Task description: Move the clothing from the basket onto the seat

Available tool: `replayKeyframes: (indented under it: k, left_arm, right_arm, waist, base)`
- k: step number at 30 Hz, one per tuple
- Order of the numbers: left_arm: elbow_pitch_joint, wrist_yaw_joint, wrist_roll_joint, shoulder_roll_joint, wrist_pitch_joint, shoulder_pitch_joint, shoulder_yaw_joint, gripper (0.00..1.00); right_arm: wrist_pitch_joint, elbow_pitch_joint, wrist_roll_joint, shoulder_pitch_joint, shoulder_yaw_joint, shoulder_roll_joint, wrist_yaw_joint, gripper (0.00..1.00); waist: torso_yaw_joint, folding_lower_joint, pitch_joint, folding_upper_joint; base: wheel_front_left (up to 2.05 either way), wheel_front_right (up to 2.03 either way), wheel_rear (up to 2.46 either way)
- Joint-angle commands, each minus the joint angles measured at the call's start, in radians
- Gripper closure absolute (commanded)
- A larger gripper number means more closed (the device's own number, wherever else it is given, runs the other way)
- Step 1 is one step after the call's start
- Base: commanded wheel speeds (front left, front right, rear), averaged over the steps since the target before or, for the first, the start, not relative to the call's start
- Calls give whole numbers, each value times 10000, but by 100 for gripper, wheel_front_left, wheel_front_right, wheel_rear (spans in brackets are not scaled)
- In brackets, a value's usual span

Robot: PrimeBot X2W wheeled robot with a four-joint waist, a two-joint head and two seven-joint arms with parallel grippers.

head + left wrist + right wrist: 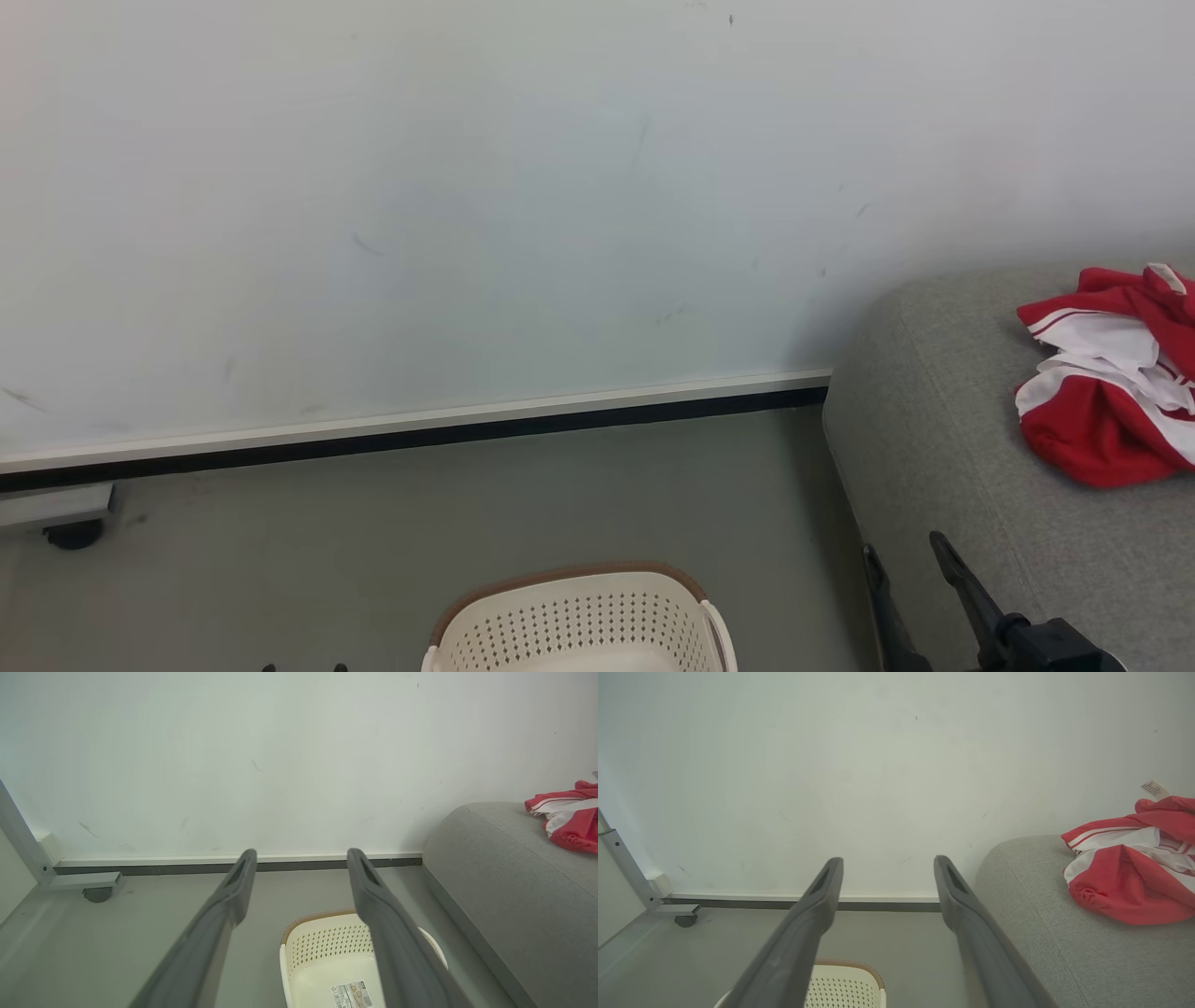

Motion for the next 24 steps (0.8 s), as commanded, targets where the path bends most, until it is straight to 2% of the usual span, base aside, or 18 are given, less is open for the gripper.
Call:
replayKeyframes:
  k: [1,6,7,12,24]
  left_arm:
    - [43,-53,89,2,-47,60,80,0]
    - [55,-195,238,-124,-47,57,221,0]
    - [37,-165,207,-137,0,0,202,100]
    - [436,-195,173,-274,55,42,140,100]
    - [651,-381,-1943,-397,530,-333,283,100]
  right_arm:
    - [-14,8,61,43,35,-12,-3,0]
    - [-14,-7,81,37,42,-2,-3,0]
    - [0,-6,56,2,19,1,0,100]
    - [13,375,97,247,53,43,0,100]
    - [439,351,2463,150,-415,53,0,100]
  waist:
    - [13,-1,13,0]
    - [43,-1,38,0]
    - [43,0,38,0]
    - [47,0,42,0]
    - [62,0,125,0]
  base:
    - [0,0,0]
    - [0,0,0]
    - [0,0,0]
    - [0,0,0]
    - [0,0,0]
